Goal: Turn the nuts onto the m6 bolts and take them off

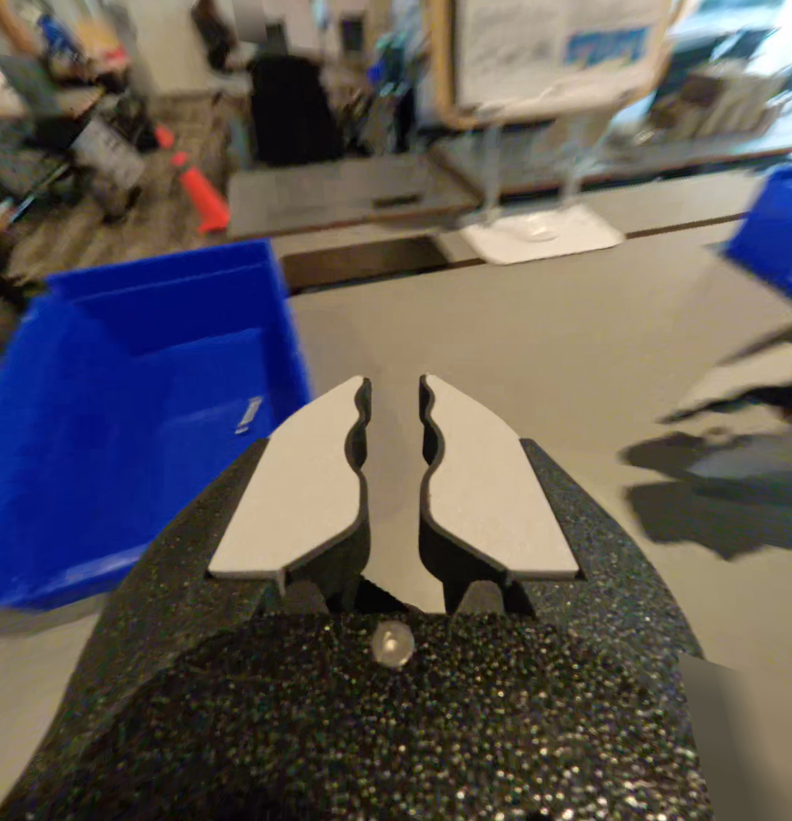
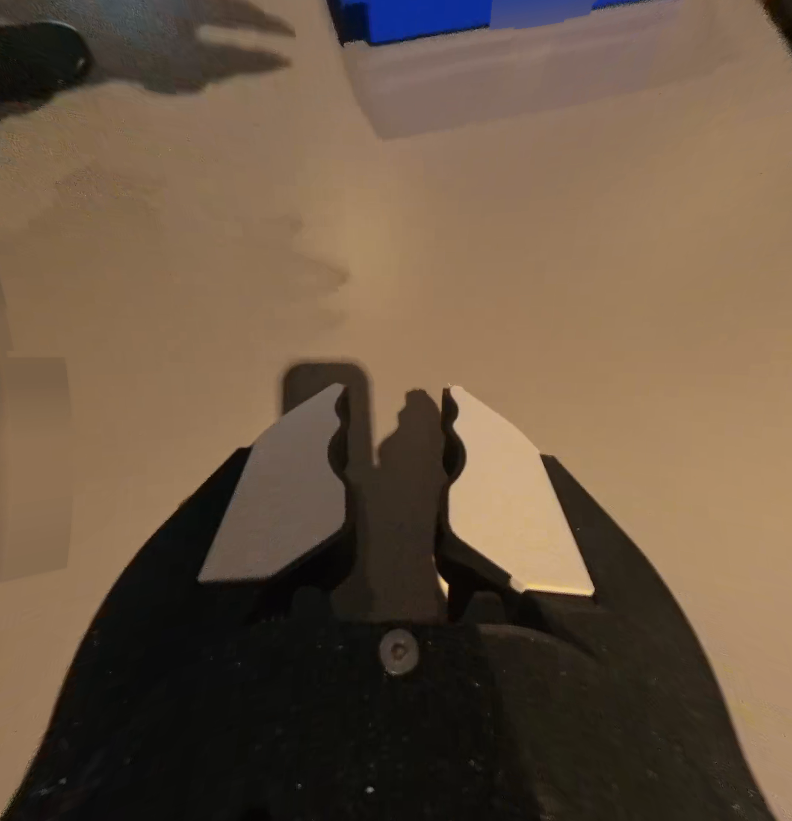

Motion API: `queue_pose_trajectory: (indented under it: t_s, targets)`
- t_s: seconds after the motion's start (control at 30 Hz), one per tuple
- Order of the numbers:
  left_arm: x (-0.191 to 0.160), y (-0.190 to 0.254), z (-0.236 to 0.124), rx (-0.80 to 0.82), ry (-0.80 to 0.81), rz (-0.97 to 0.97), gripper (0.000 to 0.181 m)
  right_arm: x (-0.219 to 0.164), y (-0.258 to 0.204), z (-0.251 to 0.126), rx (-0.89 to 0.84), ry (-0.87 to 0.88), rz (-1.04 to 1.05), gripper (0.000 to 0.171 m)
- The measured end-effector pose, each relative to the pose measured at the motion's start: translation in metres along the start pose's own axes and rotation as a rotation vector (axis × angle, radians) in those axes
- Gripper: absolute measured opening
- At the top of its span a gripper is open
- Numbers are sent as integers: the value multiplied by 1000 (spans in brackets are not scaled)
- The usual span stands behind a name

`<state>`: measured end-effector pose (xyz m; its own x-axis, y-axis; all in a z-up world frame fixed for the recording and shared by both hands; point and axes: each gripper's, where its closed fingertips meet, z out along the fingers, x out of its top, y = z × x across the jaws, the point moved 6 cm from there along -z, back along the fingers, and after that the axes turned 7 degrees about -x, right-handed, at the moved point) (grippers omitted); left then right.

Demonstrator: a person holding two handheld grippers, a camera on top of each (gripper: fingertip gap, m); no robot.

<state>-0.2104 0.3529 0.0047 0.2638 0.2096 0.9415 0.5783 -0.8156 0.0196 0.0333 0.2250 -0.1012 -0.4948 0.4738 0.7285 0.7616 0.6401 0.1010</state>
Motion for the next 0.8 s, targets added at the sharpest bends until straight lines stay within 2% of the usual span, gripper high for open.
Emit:
queue_pose_trajectory:
  t_s: [0.1, 0.2, 0.33, 0.5, 0.63, 0.7, 0.73, 0.8]
  targets:
    - [2, -75, 27, 142, -189, -29, 22, -14, -1, 1, 19, -7, 25, 40]
    - [-16, -122, 76, 105, -439, -84, 22, -27, 7, -4, 25, -18, 45, 40]
    - [-45, -149, 129, 42, -715, -41, 22, -43, 15, -14, 26, -21, 69, 40]
    - [-79, -165, 159, 17, -937, -43, 24, -67, 14, -19, 71, -29, 96, 40]
    - [-82, -163, 166, -47, -930, -94, 7, -70, 12, -24, 107, -4, 86, 40]
    - [-82, -164, 163, -63, -931, -103, 6, -70, 13, -24, 112, 2, 78, 40]
    - [-80, -168, 159, -33, -903, -103, 6, -69, 13, -24, 111, 10, 74, 40]
    - [-59, -175, 144, 29, -742, -146, 6, -69, 16, -26, 88, 31, 64, 40]
